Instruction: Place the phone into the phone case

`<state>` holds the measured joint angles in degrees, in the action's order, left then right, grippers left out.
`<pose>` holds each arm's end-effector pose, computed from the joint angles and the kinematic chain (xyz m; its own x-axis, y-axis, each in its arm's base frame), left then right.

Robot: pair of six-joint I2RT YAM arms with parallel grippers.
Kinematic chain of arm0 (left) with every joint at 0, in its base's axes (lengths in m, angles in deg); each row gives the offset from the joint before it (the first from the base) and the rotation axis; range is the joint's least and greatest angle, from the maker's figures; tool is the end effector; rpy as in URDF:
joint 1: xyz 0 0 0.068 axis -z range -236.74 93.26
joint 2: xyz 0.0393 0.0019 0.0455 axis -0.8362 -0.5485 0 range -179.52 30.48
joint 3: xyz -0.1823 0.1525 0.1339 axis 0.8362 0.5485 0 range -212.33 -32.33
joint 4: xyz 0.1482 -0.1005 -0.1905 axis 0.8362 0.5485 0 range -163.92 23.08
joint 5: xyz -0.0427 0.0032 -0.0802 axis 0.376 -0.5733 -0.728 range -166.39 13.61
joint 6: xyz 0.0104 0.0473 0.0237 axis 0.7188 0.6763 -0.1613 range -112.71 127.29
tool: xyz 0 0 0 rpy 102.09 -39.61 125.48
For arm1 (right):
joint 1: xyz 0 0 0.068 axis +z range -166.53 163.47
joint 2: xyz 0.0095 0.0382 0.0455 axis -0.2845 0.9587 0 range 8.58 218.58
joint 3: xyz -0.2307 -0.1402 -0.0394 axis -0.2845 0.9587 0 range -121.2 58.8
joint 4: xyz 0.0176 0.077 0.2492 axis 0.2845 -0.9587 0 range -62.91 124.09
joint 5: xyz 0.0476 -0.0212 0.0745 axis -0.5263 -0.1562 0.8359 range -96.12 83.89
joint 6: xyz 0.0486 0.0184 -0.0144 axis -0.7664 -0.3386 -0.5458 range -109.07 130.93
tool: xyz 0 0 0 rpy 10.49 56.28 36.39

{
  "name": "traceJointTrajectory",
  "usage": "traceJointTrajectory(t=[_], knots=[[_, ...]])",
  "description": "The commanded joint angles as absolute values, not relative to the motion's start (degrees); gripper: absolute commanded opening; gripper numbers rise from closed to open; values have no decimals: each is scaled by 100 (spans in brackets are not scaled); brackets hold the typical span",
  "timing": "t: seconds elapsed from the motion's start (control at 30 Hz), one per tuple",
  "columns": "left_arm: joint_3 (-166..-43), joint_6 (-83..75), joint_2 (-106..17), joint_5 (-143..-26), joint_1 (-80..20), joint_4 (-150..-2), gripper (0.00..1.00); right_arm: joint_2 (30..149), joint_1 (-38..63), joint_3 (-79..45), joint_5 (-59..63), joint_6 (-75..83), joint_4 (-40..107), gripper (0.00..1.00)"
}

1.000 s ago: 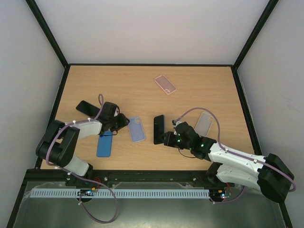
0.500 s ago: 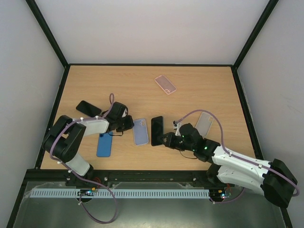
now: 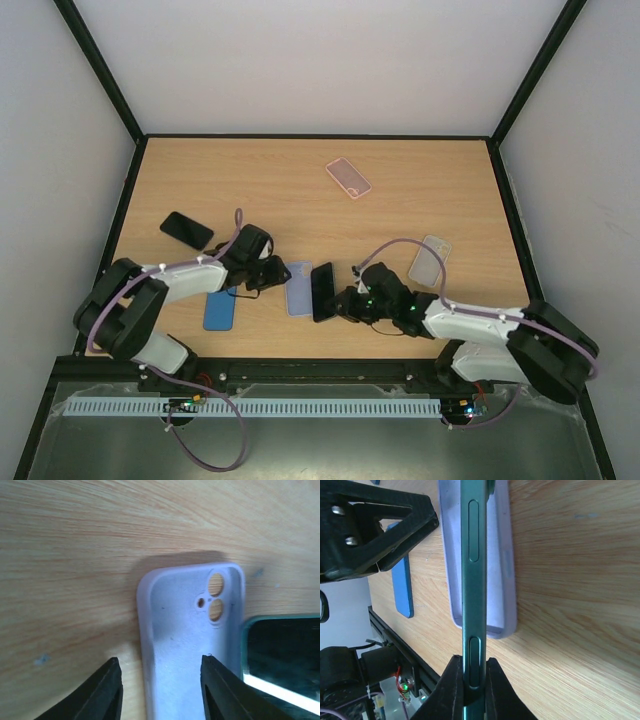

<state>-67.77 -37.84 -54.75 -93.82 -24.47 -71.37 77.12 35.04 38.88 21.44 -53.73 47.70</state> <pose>0.2209 -0.1521 0.1428 -0.9429 -0.2043 -0.2632 -0.0057 0.7997 -0.6004 0.1218 0.1802 0.1546 -0.9932 0.0375 -0.1107 -0.0757 0.5149 0.8539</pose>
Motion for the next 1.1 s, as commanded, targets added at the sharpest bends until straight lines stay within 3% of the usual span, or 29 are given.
traceJointTrajectory(t=[0.0, 0.1, 0.33, 0.8, 1.07], knots=[[-6571, -4092, -4963, -9690, -2468, -7246, 49, 8192, 3537, 3289, 2525, -5136, 5582, 2], [-6404, -4160, -4645, -9718, -2540, -7415, 57, 8634, 3536, 2990, 2662, -4952, 5584, 2], [-6050, -4077, -4512, -9920, -2633, -7872, 57, 9400, 3524, 2853, 2678, -4960, 5881, 2], [-5401, -4181, -4873, -10155, -2642, -8988, 48, 10294, 3526, 2990, 2699, -5244, 6590, 2], [-5197, -4327, -5069, -10272, -2591, -9480, 36, 10678, 3524, 3086, 2849, -5298, 6862, 2]])
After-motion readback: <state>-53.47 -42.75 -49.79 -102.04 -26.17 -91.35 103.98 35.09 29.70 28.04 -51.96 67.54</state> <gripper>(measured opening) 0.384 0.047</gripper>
